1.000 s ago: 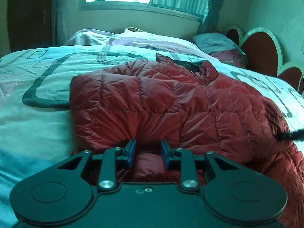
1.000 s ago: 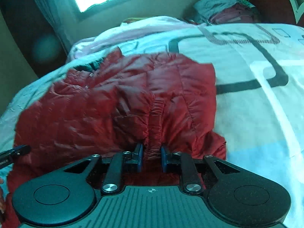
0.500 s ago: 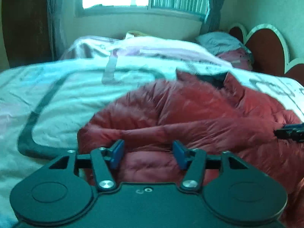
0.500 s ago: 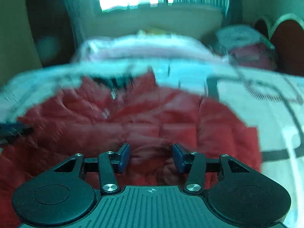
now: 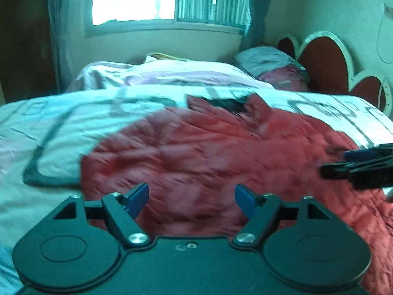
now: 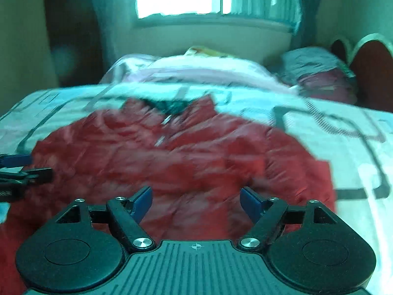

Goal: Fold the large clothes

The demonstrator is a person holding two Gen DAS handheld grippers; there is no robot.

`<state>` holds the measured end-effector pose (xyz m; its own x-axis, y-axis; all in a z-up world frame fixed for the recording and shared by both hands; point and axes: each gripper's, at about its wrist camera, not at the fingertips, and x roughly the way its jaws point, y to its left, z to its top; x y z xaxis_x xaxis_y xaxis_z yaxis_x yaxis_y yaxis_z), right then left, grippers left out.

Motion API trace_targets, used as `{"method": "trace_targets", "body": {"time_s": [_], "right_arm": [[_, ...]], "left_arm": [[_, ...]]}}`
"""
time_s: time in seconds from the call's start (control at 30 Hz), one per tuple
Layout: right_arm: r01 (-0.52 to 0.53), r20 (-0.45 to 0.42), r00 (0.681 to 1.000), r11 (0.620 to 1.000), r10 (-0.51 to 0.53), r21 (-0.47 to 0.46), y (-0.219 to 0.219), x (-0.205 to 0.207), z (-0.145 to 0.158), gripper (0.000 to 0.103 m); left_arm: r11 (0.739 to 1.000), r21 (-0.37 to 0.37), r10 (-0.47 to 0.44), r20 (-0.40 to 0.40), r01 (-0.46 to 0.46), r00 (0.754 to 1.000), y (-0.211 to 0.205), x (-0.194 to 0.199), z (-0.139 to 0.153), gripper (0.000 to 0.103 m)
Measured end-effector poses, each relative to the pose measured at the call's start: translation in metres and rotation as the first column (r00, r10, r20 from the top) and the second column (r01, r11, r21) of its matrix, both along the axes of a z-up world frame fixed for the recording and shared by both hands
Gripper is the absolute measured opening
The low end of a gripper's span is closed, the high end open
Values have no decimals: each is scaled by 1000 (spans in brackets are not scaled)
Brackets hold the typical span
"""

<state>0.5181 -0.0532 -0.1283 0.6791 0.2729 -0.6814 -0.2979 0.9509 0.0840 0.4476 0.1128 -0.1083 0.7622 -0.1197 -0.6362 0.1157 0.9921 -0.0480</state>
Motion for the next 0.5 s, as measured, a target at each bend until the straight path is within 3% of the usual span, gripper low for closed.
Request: {"method": "trace_targets", "body": {"time_s": [0.2, 0.4, 0.47, 0.5], "right_arm": [[-24, -42, 999, 999, 23, -37, 11, 0, -21, 74], [101, -38, 994, 993, -103, -64, -41, -9, -21, 74], [113, -55, 992, 992, -115, -51, -56, -12, -21, 60], [112, -59, 992, 992, -115, -51, -59, -13, -22, 59]], "left_arm": [[999, 49, -10, -43, 12, 999, -24, 0, -21, 79], [995, 93, 27, -44, -23, 999, 0, -10, -22, 80], [995, 91, 41, -52, -36, 998, 10, -15, -24, 80], [995, 91, 46, -57, -41, 997, 13, -16, -25, 80]]}}
